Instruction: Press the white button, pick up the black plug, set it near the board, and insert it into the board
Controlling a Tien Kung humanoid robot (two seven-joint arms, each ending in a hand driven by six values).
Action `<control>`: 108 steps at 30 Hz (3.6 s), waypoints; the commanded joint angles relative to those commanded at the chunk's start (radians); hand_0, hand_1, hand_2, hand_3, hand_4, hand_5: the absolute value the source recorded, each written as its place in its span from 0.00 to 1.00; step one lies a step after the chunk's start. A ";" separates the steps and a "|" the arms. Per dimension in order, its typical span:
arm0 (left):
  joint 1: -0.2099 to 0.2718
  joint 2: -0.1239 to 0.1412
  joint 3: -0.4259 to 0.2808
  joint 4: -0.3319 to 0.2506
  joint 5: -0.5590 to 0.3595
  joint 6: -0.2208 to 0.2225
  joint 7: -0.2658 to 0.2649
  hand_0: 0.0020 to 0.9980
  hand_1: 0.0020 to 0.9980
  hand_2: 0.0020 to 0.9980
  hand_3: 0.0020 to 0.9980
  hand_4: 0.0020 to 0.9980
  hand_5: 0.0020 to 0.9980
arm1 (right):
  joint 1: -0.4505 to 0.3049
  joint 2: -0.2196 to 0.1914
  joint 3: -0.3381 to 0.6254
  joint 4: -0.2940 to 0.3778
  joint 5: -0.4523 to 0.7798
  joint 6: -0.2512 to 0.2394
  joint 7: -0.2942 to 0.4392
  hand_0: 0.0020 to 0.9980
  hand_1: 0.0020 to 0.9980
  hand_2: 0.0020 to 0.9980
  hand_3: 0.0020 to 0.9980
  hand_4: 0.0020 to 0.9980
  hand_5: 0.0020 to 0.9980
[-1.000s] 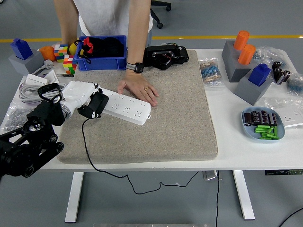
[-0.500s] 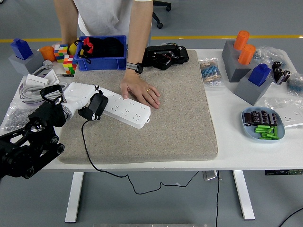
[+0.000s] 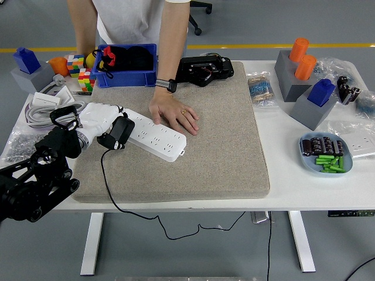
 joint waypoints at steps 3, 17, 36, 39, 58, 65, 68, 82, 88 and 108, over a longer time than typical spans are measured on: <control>0.004 0.001 -0.001 0.000 -0.008 0.000 -0.005 0.70 0.82 0.73 0.81 1.00 0.09 | 0.000 0.001 -0.002 0.001 0.001 0.000 0.000 0.74 0.69 0.68 0.62 0.67 0.38; 0.010 0.001 -0.015 -0.015 -0.070 0.005 -0.030 0.98 1.00 1.00 1.00 1.00 0.48 | -0.001 0.001 0.000 0.000 0.000 0.000 0.000 0.74 0.69 0.68 0.62 0.67 0.38; 0.165 0.072 -0.152 -0.214 -0.198 0.194 -0.278 0.97 0.97 0.90 0.91 1.00 0.76 | -0.003 0.003 0.006 0.001 -0.003 0.001 0.000 0.74 0.69 0.68 0.62 0.67 0.38; 0.202 0.085 -0.171 -0.214 -0.197 0.200 -0.303 0.97 0.97 0.90 0.91 1.00 0.76 | -0.003 0.004 0.009 0.000 -0.005 0.001 0.000 0.74 0.69 0.68 0.62 0.67 0.38; 0.276 0.098 -0.181 -0.188 -0.123 0.163 -0.296 0.97 0.97 0.91 0.90 0.96 0.78 | -0.004 0.006 0.011 0.002 -0.005 0.001 0.001 0.74 0.69 0.68 0.62 0.68 0.38; 0.263 0.089 -0.165 -0.159 -0.094 0.150 -0.279 0.97 0.97 0.91 0.91 0.95 0.78 | -0.001 0.006 0.009 0.003 -0.004 0.001 0.001 0.74 0.69 0.68 0.62 0.68 0.38; 0.258 0.088 -0.167 -0.152 -0.092 0.149 -0.277 0.98 0.97 0.92 0.90 0.95 0.78 | 0.000 0.007 0.008 0.003 -0.004 0.001 0.001 0.74 0.69 0.68 0.62 0.67 0.38; 0.241 0.078 -0.127 -0.127 -0.091 0.148 -0.271 0.98 0.97 0.92 0.90 0.95 0.78 | -0.001 0.007 0.007 0.002 -0.002 0.000 0.002 0.74 0.69 0.68 0.62 0.67 0.38; 0.223 0.064 -0.107 -0.116 -0.098 0.147 -0.269 0.98 0.97 0.92 0.90 0.95 0.78 | -0.002 0.005 0.005 0.002 -0.002 0.000 0.001 0.74 0.69 0.68 0.62 0.67 0.38; 0.155 0.025 -0.062 -0.022 -0.149 0.114 -0.240 0.98 0.96 0.91 0.89 0.94 0.78 | 0.000 0.007 0.001 0.001 0.003 0.000 0.002 0.74 0.69 0.68 0.62 0.67 0.39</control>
